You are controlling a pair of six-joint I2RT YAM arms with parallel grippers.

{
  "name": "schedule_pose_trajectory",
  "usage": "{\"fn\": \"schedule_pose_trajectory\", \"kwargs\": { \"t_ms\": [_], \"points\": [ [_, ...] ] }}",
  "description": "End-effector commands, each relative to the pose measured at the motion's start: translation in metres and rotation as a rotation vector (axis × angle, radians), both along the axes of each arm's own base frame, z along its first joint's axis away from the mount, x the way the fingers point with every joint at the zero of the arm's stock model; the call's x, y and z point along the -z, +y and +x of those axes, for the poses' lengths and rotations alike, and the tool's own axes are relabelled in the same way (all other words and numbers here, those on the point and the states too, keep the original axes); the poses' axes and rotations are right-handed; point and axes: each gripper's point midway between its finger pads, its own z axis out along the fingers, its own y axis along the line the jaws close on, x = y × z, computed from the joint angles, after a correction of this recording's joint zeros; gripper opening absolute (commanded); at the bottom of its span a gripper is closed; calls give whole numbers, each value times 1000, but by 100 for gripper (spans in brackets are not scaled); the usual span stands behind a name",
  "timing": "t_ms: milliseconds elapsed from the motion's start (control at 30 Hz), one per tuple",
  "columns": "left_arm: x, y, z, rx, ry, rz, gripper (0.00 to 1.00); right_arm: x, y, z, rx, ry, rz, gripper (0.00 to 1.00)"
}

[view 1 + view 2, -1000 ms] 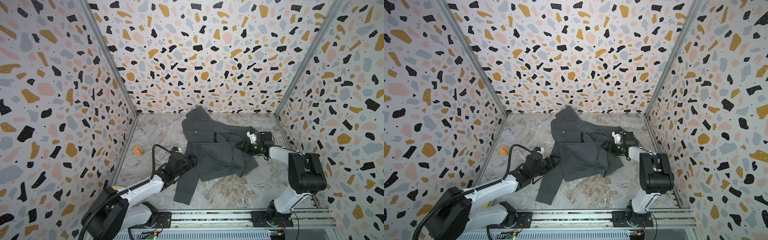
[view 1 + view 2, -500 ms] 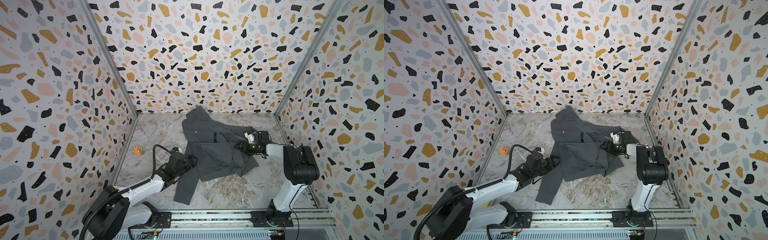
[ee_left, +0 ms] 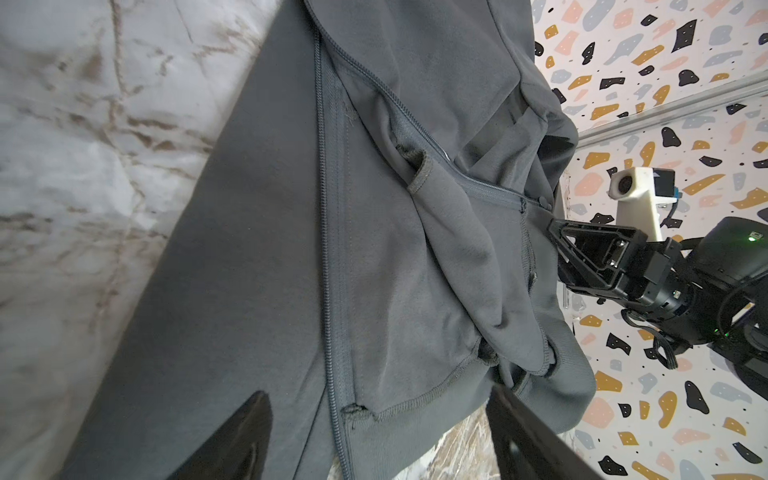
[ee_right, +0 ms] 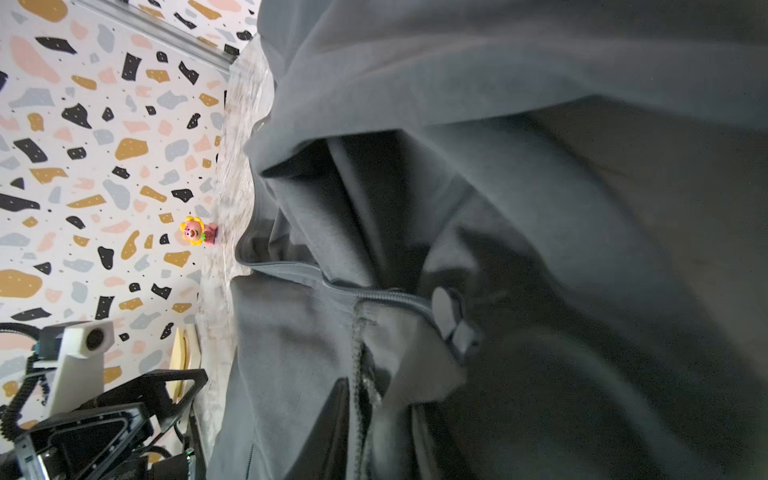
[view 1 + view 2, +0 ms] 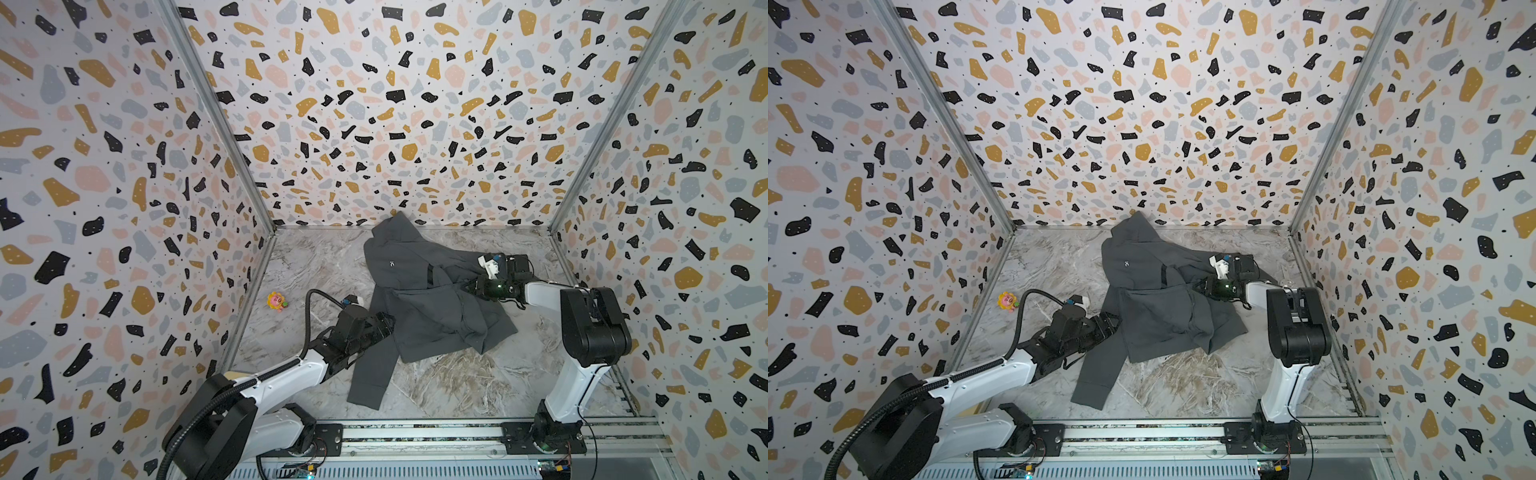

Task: Zip up the jacket

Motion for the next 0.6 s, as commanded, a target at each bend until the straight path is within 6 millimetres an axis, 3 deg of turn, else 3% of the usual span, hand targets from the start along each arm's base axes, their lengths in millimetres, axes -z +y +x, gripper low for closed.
{"fn": "schedule_pose_trajectory", "kwargs": {
  "t_ms": [0,167,267,367,433,567],
  "points": [
    [-15,-7,5,24,-39,-18,83,-41,13,-6,-54,-102,-20,10],
    [-15,-8,5,24,-42,-26,83,-67,43,-42,-162,-204,-145,1],
    [-15,-9,5,25,-40,-35,83,-77,72,-81,-235,-306,-269,1],
    [-10,-9,2,24,-18,-47,83,-72,99,-128,-273,-400,-378,1],
    [-2,-7,-3,6,31,-49,83,-59,110,-162,-263,-442,-424,1],
    [10,-3,-17,5,99,-56,83,-32,113,-219,-217,-412,-349,10]
  ]
}}
